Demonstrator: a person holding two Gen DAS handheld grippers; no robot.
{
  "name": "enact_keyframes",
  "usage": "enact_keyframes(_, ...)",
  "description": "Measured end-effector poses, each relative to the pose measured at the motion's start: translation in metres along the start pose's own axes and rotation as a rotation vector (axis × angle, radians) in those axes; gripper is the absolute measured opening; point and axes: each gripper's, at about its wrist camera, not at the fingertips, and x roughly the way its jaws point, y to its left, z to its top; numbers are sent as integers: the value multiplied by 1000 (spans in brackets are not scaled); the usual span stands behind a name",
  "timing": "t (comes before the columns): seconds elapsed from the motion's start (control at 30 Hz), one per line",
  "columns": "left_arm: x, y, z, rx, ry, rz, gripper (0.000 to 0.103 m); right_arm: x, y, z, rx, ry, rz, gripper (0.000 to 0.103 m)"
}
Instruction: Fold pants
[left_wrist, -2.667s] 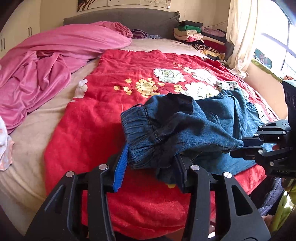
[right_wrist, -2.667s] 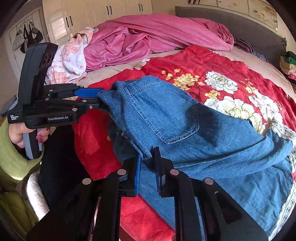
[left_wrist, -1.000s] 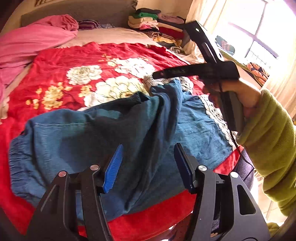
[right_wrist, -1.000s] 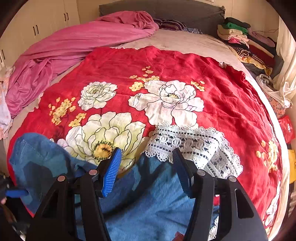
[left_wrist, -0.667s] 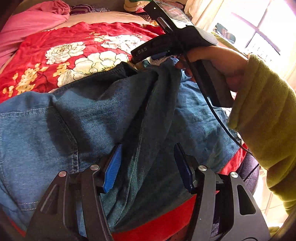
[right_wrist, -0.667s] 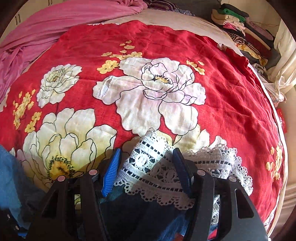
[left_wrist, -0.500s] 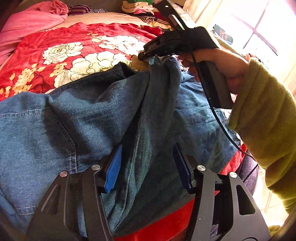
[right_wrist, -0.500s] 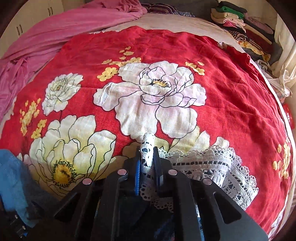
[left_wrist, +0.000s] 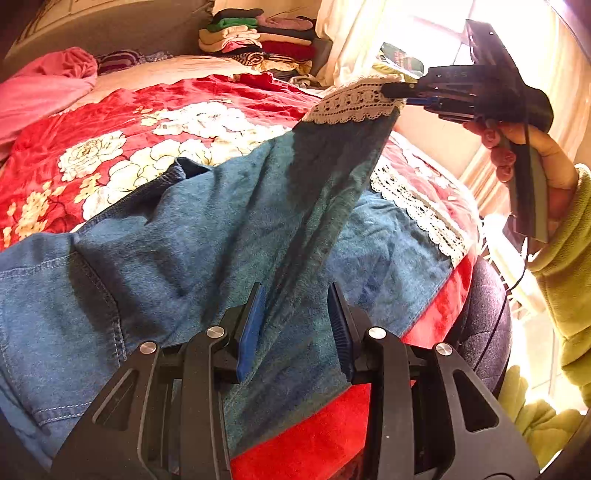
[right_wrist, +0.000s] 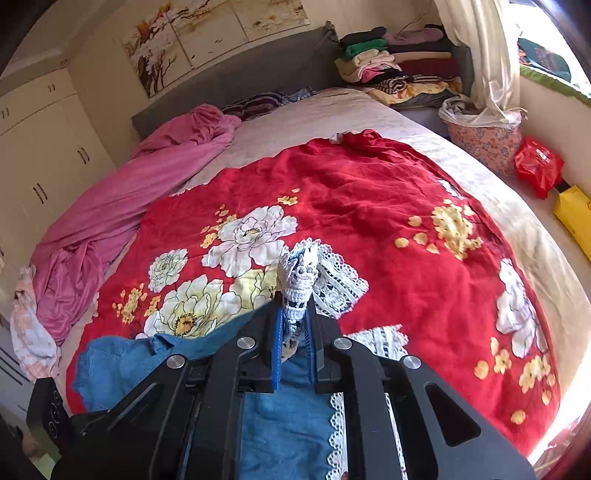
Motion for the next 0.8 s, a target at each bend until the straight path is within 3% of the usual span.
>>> enact_keyframes(0.03,3,-4,0,20,8,13,27,-7,-6,-7,20,-4,-1,9)
enact_keyframes(0.1,10,-7,0,41,23,27,11,-20,-15,-23,47,-6,-3,9)
enact_keyframes(0.17,12,-6,-3,42,35,26,2,-29,-26,-40,92,1,5,9)
enact_keyframes(0.33,-11,-3,-10,29,6,-7,0,-51,-42,-85,167,25,28,9)
enact_keyframes(0.47,-19,1,-21,-3,5,3,0,-47,-49,-120,186,107,19,10)
enact_keyframes(0.63,-14,-2,-30,-2,25,8,0,-45,-49,-138,161,151,3,11)
enact_keyframes(0.7,-15,-4,-29,5,24,18,0,-45,-52,-138,183,153,16,17)
enact_keyframes(0.77,-16,-6,-28,13,24,27,0,-46,-51,-136,189,145,26,37)
enact_keyframes(0.8,-16,-5,-28,15,24,28,0,-46,-52,-134,184,141,22,38)
